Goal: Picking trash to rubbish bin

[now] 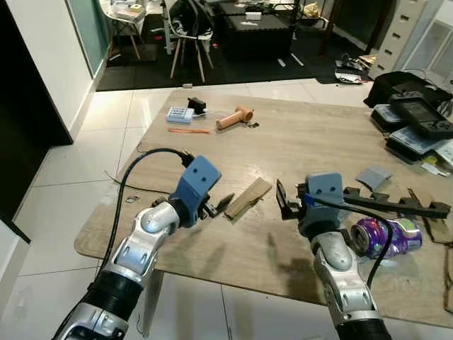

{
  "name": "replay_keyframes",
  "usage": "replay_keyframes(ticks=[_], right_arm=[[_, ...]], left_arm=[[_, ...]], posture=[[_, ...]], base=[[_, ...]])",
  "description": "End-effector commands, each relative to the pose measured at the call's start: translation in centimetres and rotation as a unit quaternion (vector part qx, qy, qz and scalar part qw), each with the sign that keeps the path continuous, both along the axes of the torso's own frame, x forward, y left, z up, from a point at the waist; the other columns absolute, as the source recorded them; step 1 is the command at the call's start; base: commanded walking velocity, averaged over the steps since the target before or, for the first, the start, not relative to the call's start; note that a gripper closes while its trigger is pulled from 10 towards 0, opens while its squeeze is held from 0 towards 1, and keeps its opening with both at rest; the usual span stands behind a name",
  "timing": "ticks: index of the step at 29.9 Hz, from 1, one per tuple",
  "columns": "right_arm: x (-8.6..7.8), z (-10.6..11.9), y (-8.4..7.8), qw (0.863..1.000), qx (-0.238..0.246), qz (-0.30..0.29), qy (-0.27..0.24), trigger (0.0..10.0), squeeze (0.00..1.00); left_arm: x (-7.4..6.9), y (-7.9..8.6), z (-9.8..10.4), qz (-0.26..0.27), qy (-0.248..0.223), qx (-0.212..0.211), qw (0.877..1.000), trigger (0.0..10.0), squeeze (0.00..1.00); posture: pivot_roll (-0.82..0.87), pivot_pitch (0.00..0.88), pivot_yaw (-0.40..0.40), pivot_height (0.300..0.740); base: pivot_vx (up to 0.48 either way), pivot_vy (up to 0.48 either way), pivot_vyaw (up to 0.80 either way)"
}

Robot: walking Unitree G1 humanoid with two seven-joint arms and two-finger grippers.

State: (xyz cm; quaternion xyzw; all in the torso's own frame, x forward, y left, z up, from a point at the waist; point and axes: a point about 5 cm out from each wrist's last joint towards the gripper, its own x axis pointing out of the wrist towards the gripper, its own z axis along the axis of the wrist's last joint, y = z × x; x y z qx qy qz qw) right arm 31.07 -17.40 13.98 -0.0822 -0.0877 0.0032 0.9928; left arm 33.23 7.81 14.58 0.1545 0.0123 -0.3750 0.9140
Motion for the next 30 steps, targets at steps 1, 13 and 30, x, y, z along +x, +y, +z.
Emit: replay_keyframes(ticks=[1, 13, 30], right_arm=[[-0.1, -0.7, 0.0, 1.0, 0.003, -0.002, 0.016, 10.0, 0.0], [0.3, -0.1, 0.2, 1.0, 0.021, -0.002, 0.01, 10.0, 0.0], [0.6, 0.3, 1.3, 0.999, 0.04, 0.015, 0.006, 10.0, 0.0]], left_arm=[[0.0, -0.8, -0.7, -0.015, 0.008, 0.013, 1.0, 10.0, 1.0], [0.9, -1.6, -3.2, 0.011, 0.094, 0.015, 0.995, 10.0, 1.0], [1.9, -2.3, -4.8, 0.078, 0.139, 0.005, 0.987, 10.0, 0.0]], posture=[[-0.06, 0.097, 0.057, 0.74], [-0.08, 0.152, 0.073, 0.74], [-0.08, 0.172, 0.054, 0.74]], base=[[0.0, 0.0, 0.0], [0.0, 0.0, 0.0], [0.0, 0.0, 0.0]])
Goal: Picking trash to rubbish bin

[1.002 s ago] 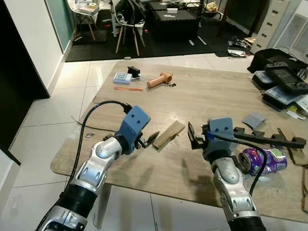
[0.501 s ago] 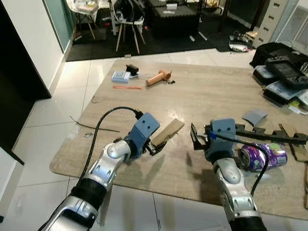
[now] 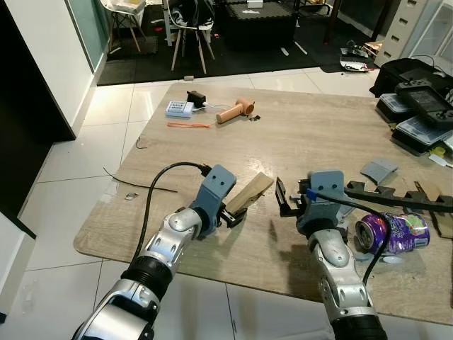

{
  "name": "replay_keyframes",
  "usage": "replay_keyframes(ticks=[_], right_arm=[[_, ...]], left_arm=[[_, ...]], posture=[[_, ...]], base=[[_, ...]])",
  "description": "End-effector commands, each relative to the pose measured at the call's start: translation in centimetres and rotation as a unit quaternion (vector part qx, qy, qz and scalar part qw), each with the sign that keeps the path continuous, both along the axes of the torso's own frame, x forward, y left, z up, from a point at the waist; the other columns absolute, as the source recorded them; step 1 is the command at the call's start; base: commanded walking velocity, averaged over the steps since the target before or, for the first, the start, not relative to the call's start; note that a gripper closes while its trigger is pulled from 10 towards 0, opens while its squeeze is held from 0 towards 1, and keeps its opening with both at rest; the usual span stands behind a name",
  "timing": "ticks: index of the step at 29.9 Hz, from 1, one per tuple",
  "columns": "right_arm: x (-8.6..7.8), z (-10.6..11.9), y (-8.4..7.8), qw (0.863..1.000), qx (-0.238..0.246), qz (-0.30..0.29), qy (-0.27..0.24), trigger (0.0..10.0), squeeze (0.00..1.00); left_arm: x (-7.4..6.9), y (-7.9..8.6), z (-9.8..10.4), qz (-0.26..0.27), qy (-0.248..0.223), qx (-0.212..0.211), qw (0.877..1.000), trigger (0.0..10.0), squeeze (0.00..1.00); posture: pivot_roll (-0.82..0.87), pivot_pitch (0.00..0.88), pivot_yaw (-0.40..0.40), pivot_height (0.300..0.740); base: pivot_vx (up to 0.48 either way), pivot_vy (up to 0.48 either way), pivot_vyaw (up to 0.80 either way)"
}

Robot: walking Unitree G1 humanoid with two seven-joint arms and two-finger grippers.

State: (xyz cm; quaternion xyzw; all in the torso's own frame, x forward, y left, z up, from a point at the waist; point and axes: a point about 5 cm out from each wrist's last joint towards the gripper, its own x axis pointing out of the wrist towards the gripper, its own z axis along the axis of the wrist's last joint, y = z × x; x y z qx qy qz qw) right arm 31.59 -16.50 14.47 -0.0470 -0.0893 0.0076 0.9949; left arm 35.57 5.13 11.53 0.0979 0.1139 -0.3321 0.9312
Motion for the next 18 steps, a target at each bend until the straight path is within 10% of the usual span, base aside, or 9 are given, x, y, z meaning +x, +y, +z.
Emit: replay_keyframes(ticks=[1, 5, 6, 8, 10, 18], right_arm=[[0.05, -0.15, 0.46, 1.0, 0.006, 0.009, 0.007, 10.0, 0.0], [0.08, -0.08, 0.44, 1.0, 0.007, 0.009, 0.008, 10.0, 0.0], [0.08, -0.07, 0.42, 1.0, 0.007, 0.009, 0.008, 10.0, 0.0], [0.09, -0.07, 0.41, 1.0, 0.007, 0.009, 0.008, 10.0, 0.0], [0.06, -0.05, 0.32, 1.0, 0.007, 0.008, 0.008, 10.0, 0.0], [0.14, -0.05, 0.36, 1.0, 0.007, 0.008, 0.009, 10.0, 0.0]], left_arm=[[-0.45, 0.4, -1.93, 0.012, 0.038, 0.031, 0.999, 10.0, 0.0], [-0.54, 0.39, -2.42, 0.01, 0.05, 0.042, 0.998, 10.0, 0.0], [-0.58, 0.33, -2.51, 0.006, 0.054, 0.042, 0.998, 6.9, 0.0], [-0.61, 0.3, -2.57, 0.004, 0.057, 0.042, 0.998, 6.9, 0.0], [-0.74, 0.08, -2.66, -0.008, 0.066, 0.033, 0.997, 0.0, 0.0], [-0.57, 0.22, -2.49, -0.012, 0.071, 0.019, 0.997, 0.0, 0.0]], posture=[[-0.08, 0.172, 0.054, 0.74], [-0.08, 0.172, 0.054, 0.74], [-0.08, 0.172, 0.054, 0.74], [-0.08, 0.172, 0.053, 0.74], [-0.08, 0.171, 0.054, 0.74], [-0.08, 0.164, 0.053, 0.74]], base=[[0.0, 0.0, 0.0], [0.0, 0.0, 0.0], [0.0, 0.0, 0.0], [0.0, 0.0, 0.0], [0.0, 0.0, 0.0], [0.0, 0.0, 0.0]])
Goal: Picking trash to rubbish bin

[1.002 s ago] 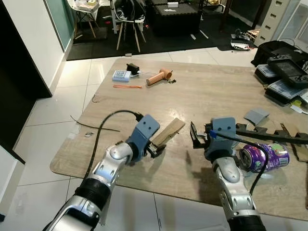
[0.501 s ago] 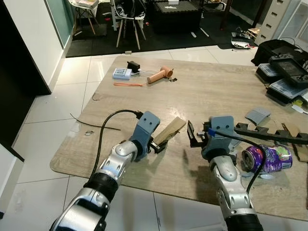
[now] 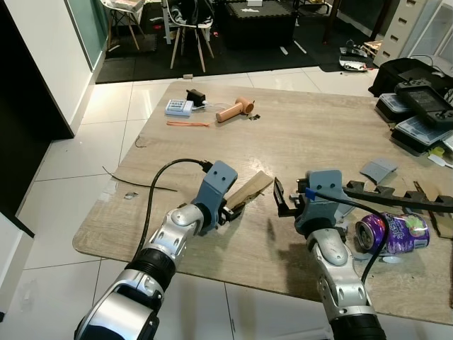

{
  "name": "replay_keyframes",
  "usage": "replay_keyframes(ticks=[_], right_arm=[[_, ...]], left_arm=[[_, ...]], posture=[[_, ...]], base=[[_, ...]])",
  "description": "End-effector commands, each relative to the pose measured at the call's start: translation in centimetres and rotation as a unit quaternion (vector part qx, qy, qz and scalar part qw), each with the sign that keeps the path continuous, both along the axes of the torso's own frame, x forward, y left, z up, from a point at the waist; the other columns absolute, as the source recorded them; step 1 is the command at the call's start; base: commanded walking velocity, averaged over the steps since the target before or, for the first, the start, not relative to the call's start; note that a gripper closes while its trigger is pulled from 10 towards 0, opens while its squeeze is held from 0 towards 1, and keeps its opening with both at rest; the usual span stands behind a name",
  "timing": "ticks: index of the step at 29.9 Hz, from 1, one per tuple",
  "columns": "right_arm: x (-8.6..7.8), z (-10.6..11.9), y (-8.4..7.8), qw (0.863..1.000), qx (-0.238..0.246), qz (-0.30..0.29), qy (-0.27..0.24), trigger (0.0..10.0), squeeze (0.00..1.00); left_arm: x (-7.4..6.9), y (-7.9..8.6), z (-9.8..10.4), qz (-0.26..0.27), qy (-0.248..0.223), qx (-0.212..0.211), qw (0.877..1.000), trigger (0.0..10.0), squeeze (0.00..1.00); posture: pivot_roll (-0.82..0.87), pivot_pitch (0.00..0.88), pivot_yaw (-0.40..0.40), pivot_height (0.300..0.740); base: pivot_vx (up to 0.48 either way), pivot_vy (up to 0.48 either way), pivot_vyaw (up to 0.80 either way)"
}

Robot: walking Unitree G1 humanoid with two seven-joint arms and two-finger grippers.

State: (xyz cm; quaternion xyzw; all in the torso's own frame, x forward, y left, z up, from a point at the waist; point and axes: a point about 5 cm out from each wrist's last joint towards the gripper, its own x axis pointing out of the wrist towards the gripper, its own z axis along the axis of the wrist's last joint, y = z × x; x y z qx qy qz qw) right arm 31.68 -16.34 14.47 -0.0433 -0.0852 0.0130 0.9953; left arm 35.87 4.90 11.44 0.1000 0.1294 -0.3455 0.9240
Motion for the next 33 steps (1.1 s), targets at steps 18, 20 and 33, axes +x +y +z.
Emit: replay_keyframes(ticks=[18, 20, 33], right_arm=[[0.3, 0.1, 0.2, 1.0, 0.004, 0.005, 0.002, 10.0, 0.0], [0.3, 0.3, 0.2, 1.0, 0.019, 0.008, -0.004, 10.0, 0.0], [0.5, 1.4, 1.1, 0.999, 0.016, 0.021, -0.026, 10.0, 0.0]], left_arm=[[0.0, 1.5, -1.0, 0.011, 0.033, -0.018, 0.999, 0.0, 0.0], [0.4, 2.4, 0.2, 0.015, 0.0, -0.036, 0.999, 0.0, 0.0], [1.2, 9.8, 5.3, 0.179, -0.121, -0.088, 0.972, 0.0, 0.0]], posture=[[-0.09, 0.146, 0.049, 0.74], [-0.08, 0.14, 0.05, 0.74], [-0.08, 0.125, 0.033, 0.74]], base=[[0.0, 0.0, 0.0], [0.0, 0.0, 0.0], [0.0, 0.0, 0.0]])
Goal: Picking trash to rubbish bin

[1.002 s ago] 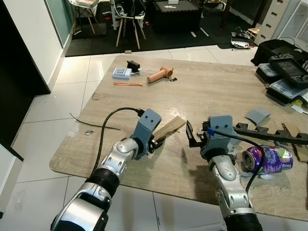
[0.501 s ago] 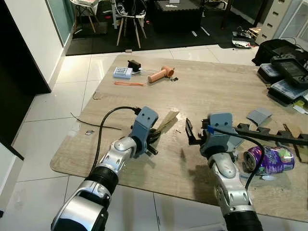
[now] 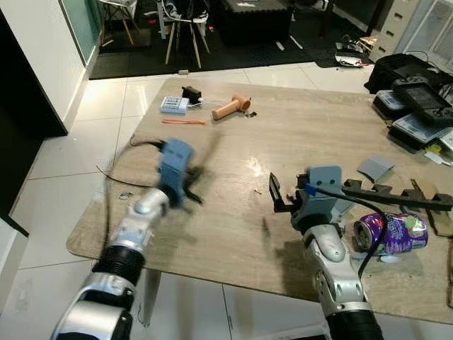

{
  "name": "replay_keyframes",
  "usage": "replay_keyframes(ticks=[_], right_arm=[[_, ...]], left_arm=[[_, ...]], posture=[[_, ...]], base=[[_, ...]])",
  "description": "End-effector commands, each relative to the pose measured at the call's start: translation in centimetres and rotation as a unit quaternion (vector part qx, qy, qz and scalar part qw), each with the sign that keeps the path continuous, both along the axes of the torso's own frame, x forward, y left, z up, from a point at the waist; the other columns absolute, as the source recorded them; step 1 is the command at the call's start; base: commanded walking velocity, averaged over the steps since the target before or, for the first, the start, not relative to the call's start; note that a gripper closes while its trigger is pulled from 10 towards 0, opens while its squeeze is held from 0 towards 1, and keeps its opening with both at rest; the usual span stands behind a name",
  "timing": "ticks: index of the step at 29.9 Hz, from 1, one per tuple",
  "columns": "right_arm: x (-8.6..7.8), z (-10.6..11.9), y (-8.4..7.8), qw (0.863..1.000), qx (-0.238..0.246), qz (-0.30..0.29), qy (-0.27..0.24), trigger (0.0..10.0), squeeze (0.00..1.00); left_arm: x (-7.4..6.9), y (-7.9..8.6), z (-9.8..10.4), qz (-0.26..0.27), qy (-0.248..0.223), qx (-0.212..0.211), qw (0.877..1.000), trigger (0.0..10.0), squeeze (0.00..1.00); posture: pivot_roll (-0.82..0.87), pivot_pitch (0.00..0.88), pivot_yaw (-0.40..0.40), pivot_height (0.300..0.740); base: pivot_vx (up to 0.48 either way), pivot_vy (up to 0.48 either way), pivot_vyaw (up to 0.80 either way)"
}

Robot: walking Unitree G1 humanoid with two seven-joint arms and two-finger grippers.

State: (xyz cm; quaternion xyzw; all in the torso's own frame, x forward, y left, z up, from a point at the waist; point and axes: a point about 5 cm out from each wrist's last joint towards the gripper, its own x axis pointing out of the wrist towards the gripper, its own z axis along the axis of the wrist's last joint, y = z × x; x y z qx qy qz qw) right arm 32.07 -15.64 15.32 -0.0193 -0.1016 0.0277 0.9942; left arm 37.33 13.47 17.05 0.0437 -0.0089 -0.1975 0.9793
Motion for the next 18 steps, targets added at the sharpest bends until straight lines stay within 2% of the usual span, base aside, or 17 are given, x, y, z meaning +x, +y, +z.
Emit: replay_keyframes(ticks=[1, 2, 3, 4, 5, 6, 7, 8, 9, 11, 14, 15, 18], right_arm=[[0.2, 1.0, 0.6, 1.0, -0.014, 0.009, -0.016, 10.0, 0.0], [0.2, 1.3, 0.7, 1.0, -0.019, 0.013, -0.021, 10.0, 0.0], [0.2, 1.5, 0.8, 0.999, -0.022, 0.016, -0.023, 10.0, 0.0], [0.2, 1.5, 0.8, 0.999, -0.022, 0.016, -0.023, 10.0, 0.0], [0.1, 2.1, 1.0, 0.998, -0.033, 0.027, -0.039, 10.0, 0.0], [0.1, 2.1, 1.0, 0.998, -0.033, 0.027, -0.039, 10.0, 0.0], [0.1, 2.6, 1.2, 0.997, -0.041, 0.035, -0.05, 10.0, 0.0], [-0.1, 3.0, 1.2, 0.996, -0.046, 0.038, -0.063, 10.0, 0.0], [-0.3, 3.4, 1.3, 0.996, -0.041, 0.04, -0.073, 10.0, 0.0], [-0.4, 3.3, 1.4, 0.996, -0.036, 0.042, -0.073, 10.0, 0.0], [-0.4, 3.2, 1.4, 0.996, -0.035, 0.044, -0.069, 10.0, 0.0], [-0.5, 3.0, 1.6, 0.996, -0.032, 0.053, -0.062, 10.0, 0.0], [-0.6, 2.8, 1.8, 0.996, -0.028, 0.06, -0.056, 10.0, 0.0]], left_arm=[[-0.6, 2.2, 0.3, 0.051, -0.005, -0.016, 0.999, 4.0, 0.0], [-0.9, 2.9, 0.8, 0.064, -0.017, -0.021, 0.998, 4.0, 0.0], [-1.0, 3.3, 1.0, 0.071, -0.024, -0.023, 0.997, 10.0, 0.0], [-1.0, 3.3, 1.0, 0.071, -0.024, -0.023, 0.997, 10.0, 0.0], [-1.6, 4.0, 1.6, 0.092, -0.045, -0.049, 0.993, 10.0, 0.0], [-1.6, 4.0, 1.6, 0.092, -0.045, -0.049, 0.993, 10.0, 0.0], [-2.1, 4.6, 2.0, 0.107, -0.058, -0.068, 0.99, 10.0, 0.0], [-2.7, 5.0, 2.2, 0.12, -0.07, -0.078, 0.987, 10.0, 0.0], [-4.2, 5.1, 2.2, 0.114, -0.083, -0.088, 0.986, 10.0, 0.0], [-4.9, 4.9, 2.2, 0.103, -0.085, -0.091, 0.987, 10.0, 0.0], [-5.1, 4.8, 2.1, 0.096, -0.084, -0.089, 0.988, 10.0, 0.0], [-5.9, 4.1, 2.0, 0.074, -0.083, -0.068, 0.992, 10.0, 0.0], [-6.3, 3.6, 2.2, 0.071, -0.08, -0.067, 0.992, 10.0, 0.0]], posture=[[-0.08, 0.125, 0.033, 0.74], [-0.08, 0.125, 0.033, 0.74], [-0.08, 0.125, 0.033, 0.74], [-0.08, 0.125, 0.033, 0.74], [-0.07, 0.118, 0.033, 0.74], [-0.07, 0.118, 0.033, 0.74], [-0.07, 0.118, 0.033, 0.74], [-0.07, 0.118, 0.023, 0.74], [-0.07, 0.116, 0.011, 0.74], [-0.07, 0.116, 0.01, 0.74], [-0.07, 0.118, 0.006, 0.74], [-0.06, 0.112, -0.005, 0.74], [-0.06, 0.11, -0.006, 0.74]], base=[[0.0, 0.0, 0.0], [0.0, 0.0, 0.0], [0.0, 0.0, 0.0], [0.0, 0.0, 0.0], [0.0, 0.0, 0.0], [0.0, 0.0, 0.0], [0.0, 0.0, 0.0], [0.0, 0.0, 0.0], [0.0, 0.0, 0.0], [0.0, 0.0, 0.0], [0.0, 0.0, 0.0], [0.0, 0.0, 0.0], [0.0, 0.0, 0.0]])
